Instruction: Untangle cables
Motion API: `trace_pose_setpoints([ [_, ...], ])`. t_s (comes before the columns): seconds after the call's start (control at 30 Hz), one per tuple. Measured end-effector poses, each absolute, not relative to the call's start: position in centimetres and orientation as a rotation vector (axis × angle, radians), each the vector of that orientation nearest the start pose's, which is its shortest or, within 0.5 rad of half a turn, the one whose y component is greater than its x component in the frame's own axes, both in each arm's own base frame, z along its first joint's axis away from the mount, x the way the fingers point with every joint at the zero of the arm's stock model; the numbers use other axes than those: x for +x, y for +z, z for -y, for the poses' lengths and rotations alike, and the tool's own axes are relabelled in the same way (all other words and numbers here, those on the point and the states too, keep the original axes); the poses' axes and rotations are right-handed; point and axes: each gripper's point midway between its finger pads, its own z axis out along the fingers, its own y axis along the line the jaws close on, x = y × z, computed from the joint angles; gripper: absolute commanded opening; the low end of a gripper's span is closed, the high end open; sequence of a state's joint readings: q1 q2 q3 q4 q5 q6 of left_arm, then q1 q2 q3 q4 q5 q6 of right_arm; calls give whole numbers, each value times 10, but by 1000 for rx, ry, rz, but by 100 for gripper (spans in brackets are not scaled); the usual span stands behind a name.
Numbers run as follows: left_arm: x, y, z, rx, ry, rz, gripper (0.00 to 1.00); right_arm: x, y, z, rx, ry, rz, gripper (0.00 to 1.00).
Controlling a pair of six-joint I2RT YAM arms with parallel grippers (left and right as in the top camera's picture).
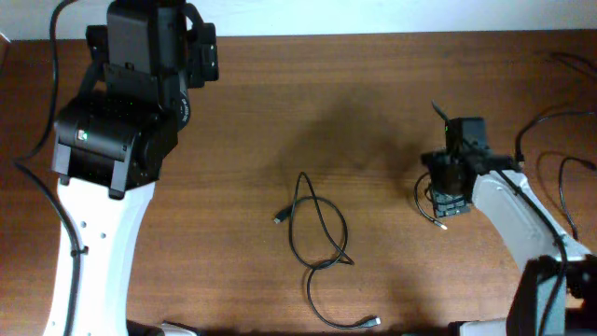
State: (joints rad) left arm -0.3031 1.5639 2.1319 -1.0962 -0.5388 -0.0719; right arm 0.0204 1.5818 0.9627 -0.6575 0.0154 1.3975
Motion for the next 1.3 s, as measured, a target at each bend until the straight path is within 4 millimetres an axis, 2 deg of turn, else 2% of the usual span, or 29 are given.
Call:
trace_pose_setpoints([
  [0.03, 393, 448, 30, -84, 330, -2032, 99, 328, 42, -3, 1841, 236, -2254, 57],
  [0.07, 393, 448, 30, -84, 330, -2032, 99, 327, 38, -2, 1841, 222, -2261, 9],
  [0.1, 393, 448, 30, -84, 330, -2032, 99, 327, 36, -1, 1837, 207, -2269, 4],
  [0.27, 393, 448, 30, -80, 333, -2032, 99, 337, 35, 0, 1699, 207, -2323, 4],
  [0.37, 393, 448, 30, -80, 333, -2032, 99, 341, 42, 1, 1523, 191, -2411, 4],
  [0.4, 393, 448, 30, -80, 333, -2033, 99, 353, 62, 1, 1414, 217, -2410, 4],
  [0.47, 393, 448, 30, -79, 333, -2033, 99, 384, 133, 6, 1154, 266, -2343, 4],
  [0.5, 393, 448, 30, -79, 333, -2033, 99, 394, 182, 14, 1052, 256, -2276, 4],
  [0.53, 392, 448, 30, -79, 333, -2034, 99, 397, 220, 25, 992, 225, -2218, 4],
  [0.57, 392, 448, 30, -79, 333, -2034, 99, 398, 270, 44, 925, 170, -2123, 4],
  [0.6, 393, 448, 30, -79, 333, -2033, 99, 394, 298, 61, 904, 112, -2067, 4],
  [0.63, 393, 448, 30, -80, 333, -2033, 99, 388, 316, 80, 896, 47, -2031, 4],
  [0.67, 393, 448, 30, -79, 333, -2033, 99, 383, 322, 97, 912, -4, -2011, 4],
  [0.73, 392, 448, 30, -78, 335, -2036, 99, 360, 307, 147, 1027, -145, -2031, 4],
  [0.83, 391, 446, 30, -76, 338, -2043, 99, 324, 288, 208, 1214, -277, -2022, 4],
  [0.97, 391, 445, 30, -74, 340, -2049, 99, 273, 290, 277, 1392, -399, -1910, 4],
  [1.0, 391, 445, 30, -74, 340, -2049, 99, 268, 292, 284, 1408, -402, -1888, 4],
  [1.07, 391, 445, 30, -74, 340, -2048, 99, 267, 298, 302, 1413, -400, -1827, 4],
  [1.13, 391, 445, 30, -74, 340, -2048, 99, 273, 288, 316, 1426, -398, -1822, 4],
  [1.17, 391, 445, 30, -74, 340, -2049, 99, 279, 276, 320, 1437, -391, -1846, 4],
  [1.3, 391, 445, 30, -73, 340, -2049, 99, 305, 184, 341, 1525, -355, -2027, 4],
])
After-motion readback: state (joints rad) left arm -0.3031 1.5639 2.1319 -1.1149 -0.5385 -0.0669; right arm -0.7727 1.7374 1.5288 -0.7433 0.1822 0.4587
